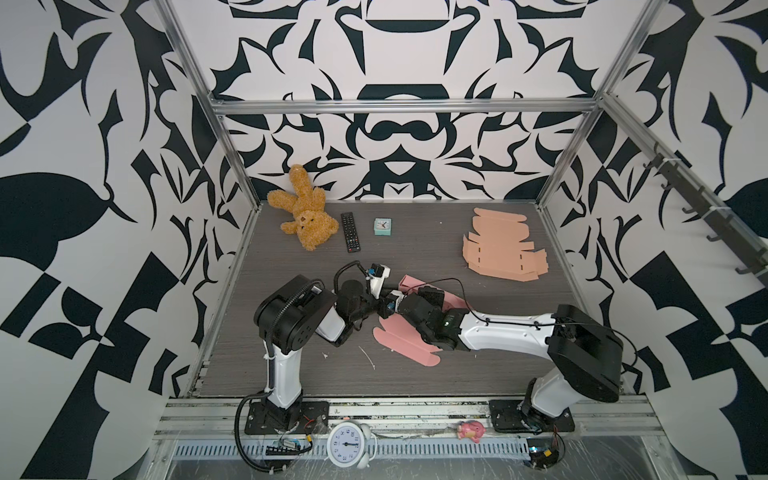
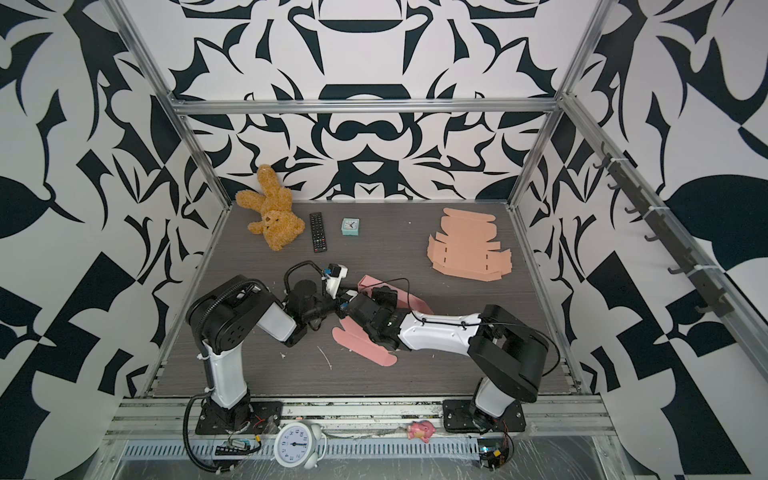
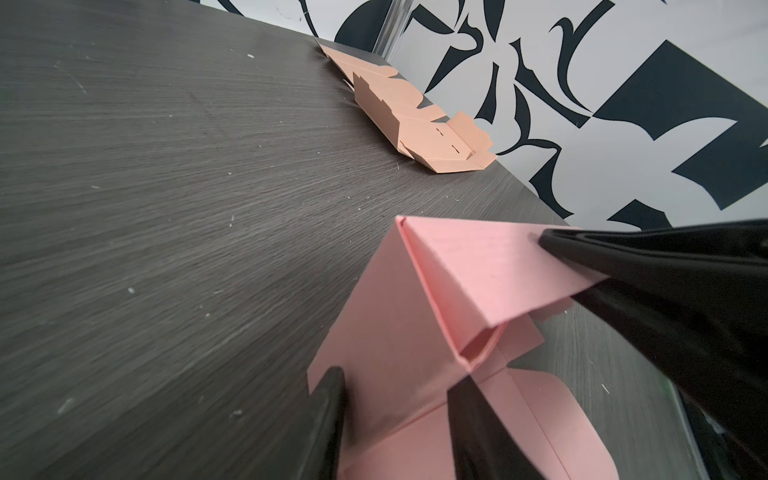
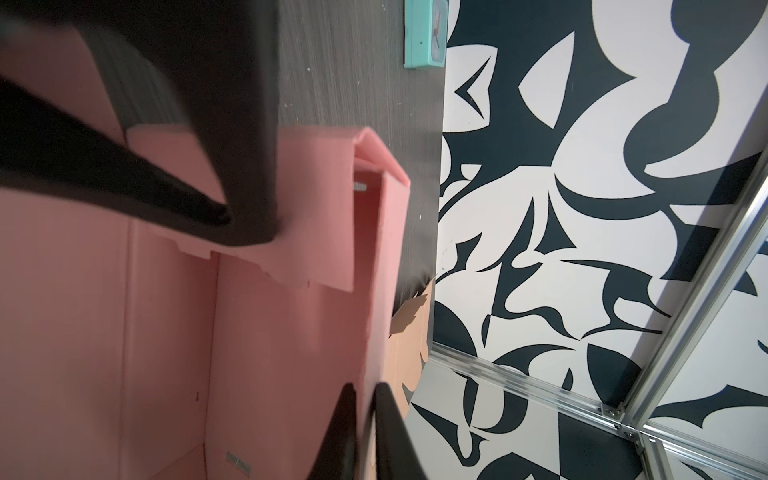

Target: Fold the paper box

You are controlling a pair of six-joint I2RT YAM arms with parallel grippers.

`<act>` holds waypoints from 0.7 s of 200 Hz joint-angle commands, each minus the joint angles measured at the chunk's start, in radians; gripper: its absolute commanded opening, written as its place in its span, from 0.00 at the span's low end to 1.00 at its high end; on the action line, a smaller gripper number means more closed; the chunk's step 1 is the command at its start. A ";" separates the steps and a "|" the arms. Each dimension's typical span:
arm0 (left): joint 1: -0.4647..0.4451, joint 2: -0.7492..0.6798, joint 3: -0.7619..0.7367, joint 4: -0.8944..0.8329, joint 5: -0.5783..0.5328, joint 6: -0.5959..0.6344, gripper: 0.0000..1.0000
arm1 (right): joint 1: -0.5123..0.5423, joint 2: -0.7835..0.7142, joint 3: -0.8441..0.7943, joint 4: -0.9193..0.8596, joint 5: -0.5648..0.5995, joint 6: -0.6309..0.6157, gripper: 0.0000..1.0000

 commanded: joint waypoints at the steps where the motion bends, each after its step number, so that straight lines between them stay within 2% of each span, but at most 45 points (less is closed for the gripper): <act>1: -0.010 0.010 0.009 0.035 -0.040 0.036 0.38 | 0.011 -0.033 0.027 -0.036 -0.036 0.028 0.12; 31: -0.020 0.009 0.007 0.037 -0.062 0.051 0.33 | 0.011 -0.036 0.030 -0.047 -0.047 0.038 0.12; 91: -0.031 -0.015 0.008 0.001 -0.128 0.098 0.38 | 0.012 -0.043 0.034 -0.063 -0.061 0.050 0.12; 140: -0.050 -0.032 0.030 -0.048 -0.166 0.136 0.35 | 0.011 -0.052 0.039 -0.080 -0.068 0.054 0.12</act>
